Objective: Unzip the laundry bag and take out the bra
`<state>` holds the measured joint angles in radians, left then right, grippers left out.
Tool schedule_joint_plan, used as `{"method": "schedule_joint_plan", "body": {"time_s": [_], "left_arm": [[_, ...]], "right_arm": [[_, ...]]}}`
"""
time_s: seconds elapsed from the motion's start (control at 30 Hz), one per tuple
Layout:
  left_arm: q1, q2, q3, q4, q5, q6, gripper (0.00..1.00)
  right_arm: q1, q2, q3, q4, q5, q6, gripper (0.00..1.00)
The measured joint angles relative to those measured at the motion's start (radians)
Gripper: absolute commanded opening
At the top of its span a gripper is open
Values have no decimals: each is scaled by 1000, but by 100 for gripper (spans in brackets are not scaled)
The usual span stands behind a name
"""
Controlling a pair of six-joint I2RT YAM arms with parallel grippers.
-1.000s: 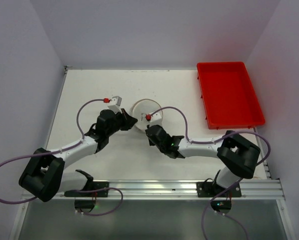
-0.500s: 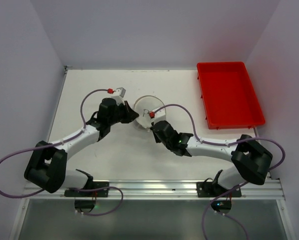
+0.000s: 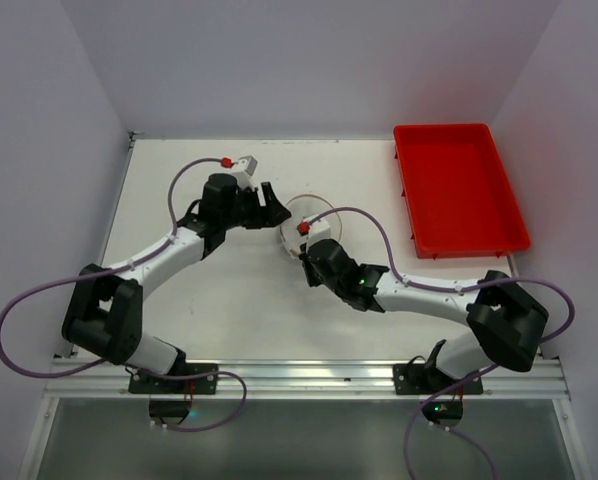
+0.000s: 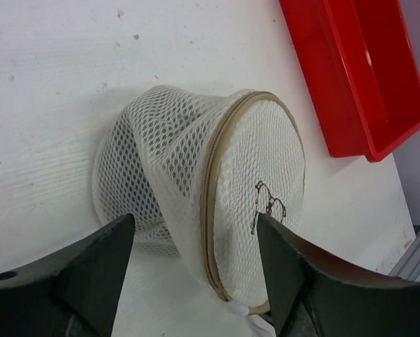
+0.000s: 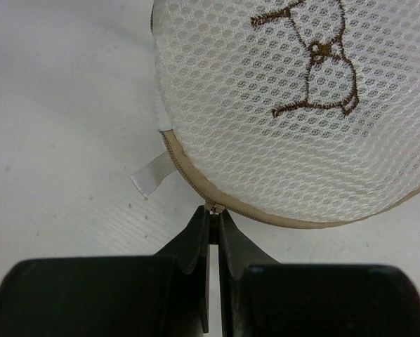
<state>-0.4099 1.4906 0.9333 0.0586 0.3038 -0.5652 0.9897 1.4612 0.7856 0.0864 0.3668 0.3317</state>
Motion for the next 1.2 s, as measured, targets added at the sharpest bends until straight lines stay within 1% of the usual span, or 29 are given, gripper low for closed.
{"method": "schedule_joint_plan", "body": {"time_s": [0.07,0.17,0.3,0.37,0.57,0.73,0.8,0.83,0.93,0.97,1.0,1.03,1.1,1.13,1.2], "left_arm": [[1,-36,-25,-10,-32,-21,79],[4,-112,-84,-29,-66,-67,80],[8,-171,-167,6,-40,-156,83],[8,-173,-213,41,-15,-200,86],[9,-161,-341,165,57,-314,89],[8,-151,-380,287,97,-386,90],[9,-145,-380,325,104,-400,88],[8,-141,-380,340,106,-407,86],[9,-114,-380,379,117,-423,74],[8,-100,-380,395,123,-430,69],[8,-82,-380,415,133,-439,66],[8,-64,-380,432,144,-445,60],[9,-28,-380,468,169,-455,51],[8,-9,-380,482,182,-464,40],[9,23,-380,509,202,-477,26]], "right_arm": [[0,8,10,0,3,21,0],[0,18,23,15,8,45,0],[0,24,24,35,9,64,0],[0,24,24,41,10,69,0],[0,26,27,58,8,80,0],[0,57,46,77,5,88,0],[0,70,46,82,5,92,0],[0,76,46,84,4,94,0],[0,87,46,89,-2,97,0],[0,89,46,89,-3,98,0],[0,90,47,90,-5,98,0],[0,90,47,90,-8,98,0],[0,90,54,91,-14,98,0],[0,90,59,91,-17,98,0],[0,90,69,91,-18,97,0]]}}
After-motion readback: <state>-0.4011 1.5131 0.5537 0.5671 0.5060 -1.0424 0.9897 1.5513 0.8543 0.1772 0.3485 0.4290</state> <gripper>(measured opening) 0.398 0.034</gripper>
